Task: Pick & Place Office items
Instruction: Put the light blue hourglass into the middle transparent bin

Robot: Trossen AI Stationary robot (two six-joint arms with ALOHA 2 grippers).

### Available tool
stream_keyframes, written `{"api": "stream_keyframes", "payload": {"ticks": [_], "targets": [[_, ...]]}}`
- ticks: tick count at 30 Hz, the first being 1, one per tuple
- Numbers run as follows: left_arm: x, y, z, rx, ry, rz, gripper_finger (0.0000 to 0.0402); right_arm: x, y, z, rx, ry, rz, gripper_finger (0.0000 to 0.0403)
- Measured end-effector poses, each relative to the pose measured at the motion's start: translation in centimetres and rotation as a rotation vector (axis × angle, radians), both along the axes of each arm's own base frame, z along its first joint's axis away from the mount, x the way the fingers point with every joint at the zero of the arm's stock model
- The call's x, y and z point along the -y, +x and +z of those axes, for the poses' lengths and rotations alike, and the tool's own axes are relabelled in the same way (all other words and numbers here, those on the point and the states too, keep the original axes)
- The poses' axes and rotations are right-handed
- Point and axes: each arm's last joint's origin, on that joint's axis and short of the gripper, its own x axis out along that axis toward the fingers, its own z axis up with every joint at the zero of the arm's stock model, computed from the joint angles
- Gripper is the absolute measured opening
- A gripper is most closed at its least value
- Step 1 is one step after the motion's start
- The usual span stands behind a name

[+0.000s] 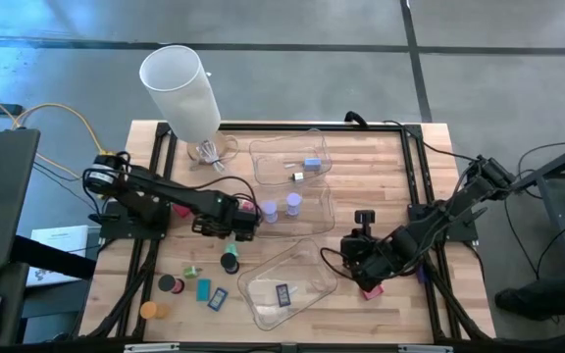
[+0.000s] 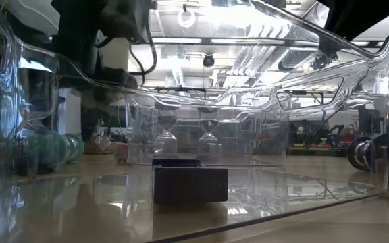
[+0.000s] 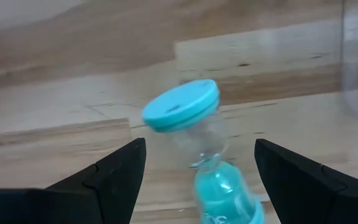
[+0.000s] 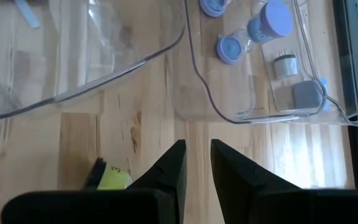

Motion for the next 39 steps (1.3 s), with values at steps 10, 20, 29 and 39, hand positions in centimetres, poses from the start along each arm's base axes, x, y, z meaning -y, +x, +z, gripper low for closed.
{"api": "stream_keyframes", "payload": {"ticks": [10,20,29,39], "targets": [[0.2,0.9,-0.9,0.028,0.002,-0.017,0.0292,0.1,-0.2,0.0,-0.024,-0.022,0.012,0.0061],[0.6,0.9,-1.0,0.033,0.027,0.026,0.0271,0.3,-0.4,-0.1,-0.046,-0.038,0.017,0.0062],[1.3,0.9,-1.0,0.041,0.026,0.033,0.0257,0.4,-0.5,-0.1,-0.068,-0.053,0.018,0.0062],[1.3,0.9,-0.9,0.065,0.05,0.001,0.0257,0.4,-0.5,-0.1,-0.069,-0.054,0.018,0.0062]]}}
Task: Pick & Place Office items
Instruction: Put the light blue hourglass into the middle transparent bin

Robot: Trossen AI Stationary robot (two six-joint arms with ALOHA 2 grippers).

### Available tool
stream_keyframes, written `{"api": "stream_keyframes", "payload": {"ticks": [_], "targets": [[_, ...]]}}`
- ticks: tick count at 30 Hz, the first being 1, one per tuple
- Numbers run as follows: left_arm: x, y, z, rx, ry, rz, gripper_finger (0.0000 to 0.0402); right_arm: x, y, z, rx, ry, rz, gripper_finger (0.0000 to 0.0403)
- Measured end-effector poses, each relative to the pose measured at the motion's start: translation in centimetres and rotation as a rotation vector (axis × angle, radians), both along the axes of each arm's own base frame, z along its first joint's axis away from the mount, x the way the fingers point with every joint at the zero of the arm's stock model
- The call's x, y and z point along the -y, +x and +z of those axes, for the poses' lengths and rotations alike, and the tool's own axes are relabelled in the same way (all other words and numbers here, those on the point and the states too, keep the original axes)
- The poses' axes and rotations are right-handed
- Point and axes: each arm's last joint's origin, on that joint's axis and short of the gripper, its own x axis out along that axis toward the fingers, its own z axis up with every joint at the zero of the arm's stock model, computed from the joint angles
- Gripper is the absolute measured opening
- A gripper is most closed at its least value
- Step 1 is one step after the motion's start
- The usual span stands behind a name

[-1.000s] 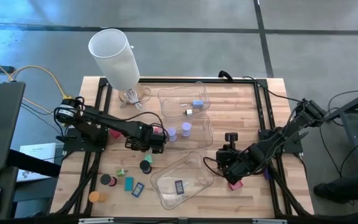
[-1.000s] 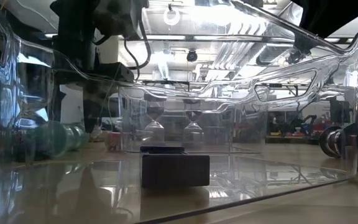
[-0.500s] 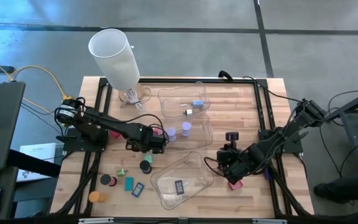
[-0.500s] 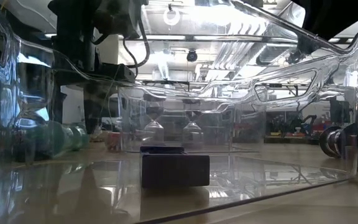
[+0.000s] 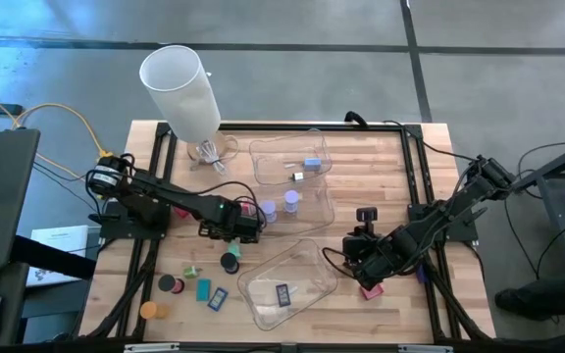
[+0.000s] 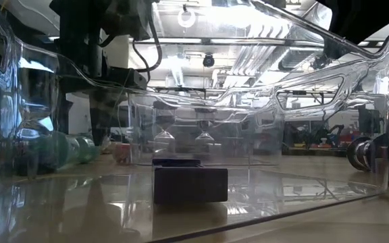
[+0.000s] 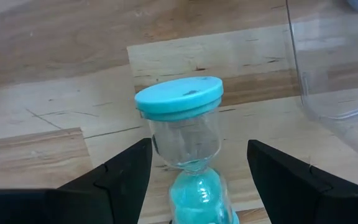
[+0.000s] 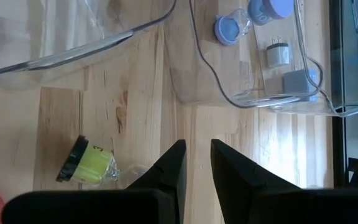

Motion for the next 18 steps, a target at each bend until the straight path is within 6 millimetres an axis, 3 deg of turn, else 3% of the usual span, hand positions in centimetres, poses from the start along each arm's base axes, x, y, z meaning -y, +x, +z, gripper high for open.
{"api": "stream_keyframes", "payload": {"ticks": [18], "targets": [[1.5,-0.6,0.8,0.04,0.019,-0.055,0.0257,0.0,0.0,0.0,0.0,-0.001,0.0,0.0061]]}}
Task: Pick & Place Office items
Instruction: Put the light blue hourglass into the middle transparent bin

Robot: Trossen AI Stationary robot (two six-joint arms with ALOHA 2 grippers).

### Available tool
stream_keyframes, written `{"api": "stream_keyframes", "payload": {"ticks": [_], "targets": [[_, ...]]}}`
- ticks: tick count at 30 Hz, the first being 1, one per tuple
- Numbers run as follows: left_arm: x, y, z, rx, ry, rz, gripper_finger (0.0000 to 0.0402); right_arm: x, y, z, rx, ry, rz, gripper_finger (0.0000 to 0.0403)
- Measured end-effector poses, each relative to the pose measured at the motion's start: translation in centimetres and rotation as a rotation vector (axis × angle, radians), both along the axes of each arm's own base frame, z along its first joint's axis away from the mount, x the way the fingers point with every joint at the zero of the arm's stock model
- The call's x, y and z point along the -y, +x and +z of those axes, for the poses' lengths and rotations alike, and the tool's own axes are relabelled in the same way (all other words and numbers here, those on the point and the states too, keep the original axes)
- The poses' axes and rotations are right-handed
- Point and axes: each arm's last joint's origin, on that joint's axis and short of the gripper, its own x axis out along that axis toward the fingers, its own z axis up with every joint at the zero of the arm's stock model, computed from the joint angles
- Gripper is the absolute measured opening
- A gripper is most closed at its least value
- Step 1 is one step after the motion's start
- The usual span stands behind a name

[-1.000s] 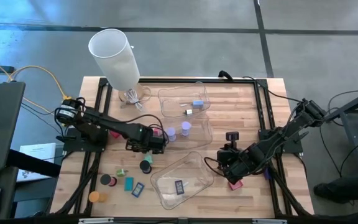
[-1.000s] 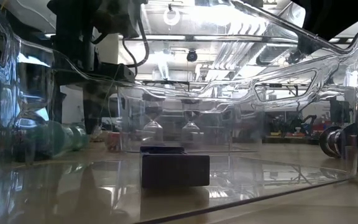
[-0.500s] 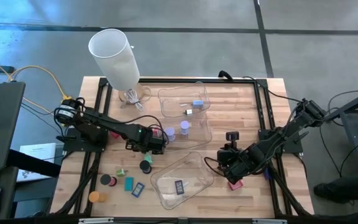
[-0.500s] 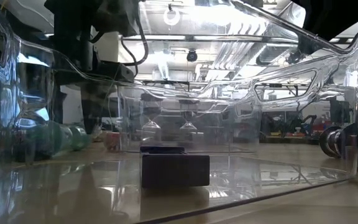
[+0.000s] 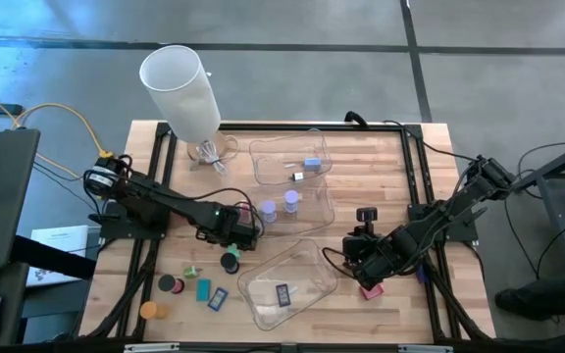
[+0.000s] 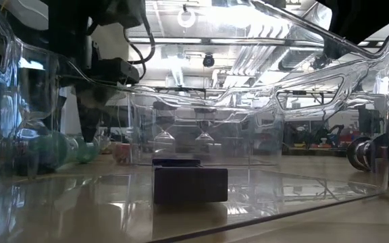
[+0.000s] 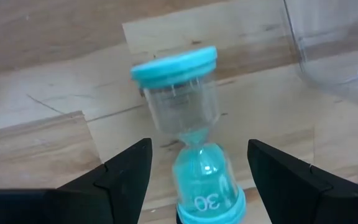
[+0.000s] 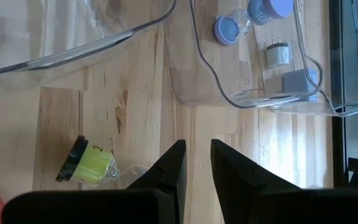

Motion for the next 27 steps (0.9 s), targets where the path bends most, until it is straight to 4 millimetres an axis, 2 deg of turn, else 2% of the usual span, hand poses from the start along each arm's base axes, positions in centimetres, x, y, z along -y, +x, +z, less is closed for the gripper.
{"api": "stream_keyframes", "payload": {"ticks": [21,27], "targets": [[0.23,0.27,-0.68,-0.017,0.028,0.005,0.0257,-0.01,0.02,0.0,0.004,0.003,-0.003,0.0062],[0.33,0.55,-0.7,0.015,0.062,-0.054,0.0257,-0.01,0.02,0.0,0.004,0.004,-0.004,0.0062]]}}
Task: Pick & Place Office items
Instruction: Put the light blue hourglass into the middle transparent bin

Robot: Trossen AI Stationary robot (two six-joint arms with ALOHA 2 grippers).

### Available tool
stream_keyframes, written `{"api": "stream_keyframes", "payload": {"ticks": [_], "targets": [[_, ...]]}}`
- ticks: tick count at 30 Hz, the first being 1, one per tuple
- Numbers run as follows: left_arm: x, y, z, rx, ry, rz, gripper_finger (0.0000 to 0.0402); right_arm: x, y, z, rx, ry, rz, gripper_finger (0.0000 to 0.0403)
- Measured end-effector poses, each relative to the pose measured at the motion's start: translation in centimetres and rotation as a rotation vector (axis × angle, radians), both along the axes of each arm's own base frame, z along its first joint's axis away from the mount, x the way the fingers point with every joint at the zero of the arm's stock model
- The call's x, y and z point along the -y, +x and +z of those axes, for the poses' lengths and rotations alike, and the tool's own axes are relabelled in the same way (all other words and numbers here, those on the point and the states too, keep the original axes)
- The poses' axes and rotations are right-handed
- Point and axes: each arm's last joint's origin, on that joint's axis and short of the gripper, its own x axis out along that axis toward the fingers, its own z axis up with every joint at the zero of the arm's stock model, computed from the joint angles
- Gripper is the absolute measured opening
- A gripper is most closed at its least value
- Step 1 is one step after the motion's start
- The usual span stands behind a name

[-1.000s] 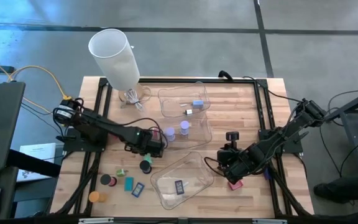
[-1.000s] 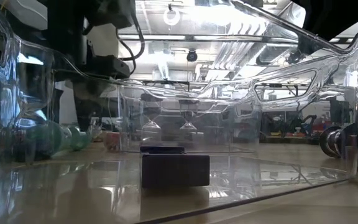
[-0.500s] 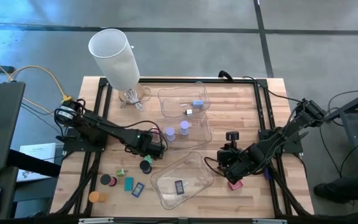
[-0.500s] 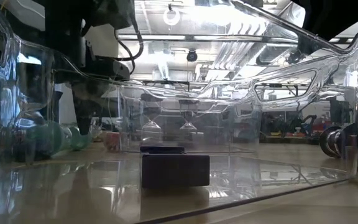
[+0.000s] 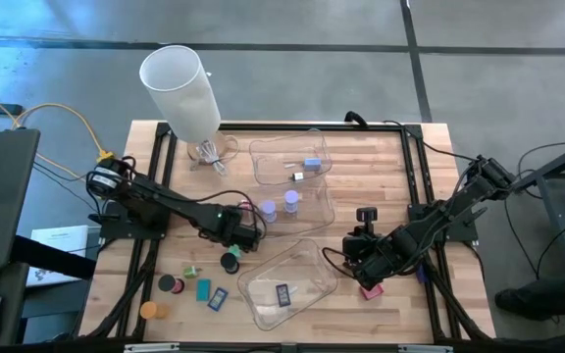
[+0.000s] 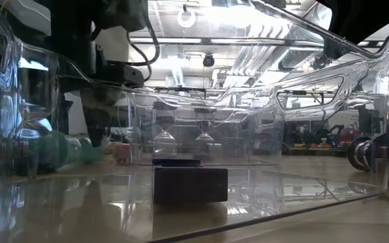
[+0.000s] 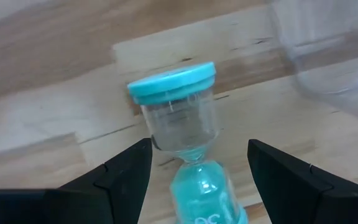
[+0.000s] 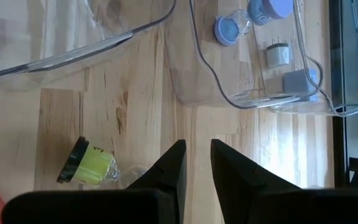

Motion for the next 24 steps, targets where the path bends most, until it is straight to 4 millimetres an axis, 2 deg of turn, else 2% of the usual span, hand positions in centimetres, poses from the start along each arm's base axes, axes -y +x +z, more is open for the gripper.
{"api": "stream_keyframes", "payload": {"ticks": [14,24], "targets": [[1.1,-0.1,0.0,0.021,0.025,-0.128,0.0257,0.0,0.0,0.0,-0.001,-0.001,0.002,0.0062],[1.6,-0.3,0.0,0.015,0.007,-0.15,0.0257,0.0,0.0,0.0,0.001,-0.003,0.002,0.0062]]}}
